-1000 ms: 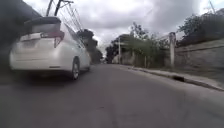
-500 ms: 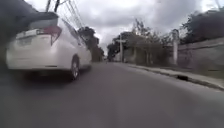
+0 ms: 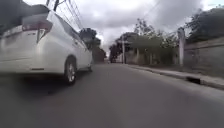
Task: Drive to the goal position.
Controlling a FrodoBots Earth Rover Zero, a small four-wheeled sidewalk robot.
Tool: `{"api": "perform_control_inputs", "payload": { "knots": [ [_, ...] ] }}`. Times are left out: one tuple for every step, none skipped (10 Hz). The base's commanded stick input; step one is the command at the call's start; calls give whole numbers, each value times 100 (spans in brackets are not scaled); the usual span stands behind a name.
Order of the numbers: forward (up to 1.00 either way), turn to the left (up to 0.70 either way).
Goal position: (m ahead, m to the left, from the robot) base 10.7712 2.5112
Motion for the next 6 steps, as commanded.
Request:
{"api": "perform_control_inputs", "payload": {
  "knots": [
    [100, 0],
    [100, 0],
    [100, 0],
    [100, 0],
    [100, 0],
    [100, 0]
  ]
}}
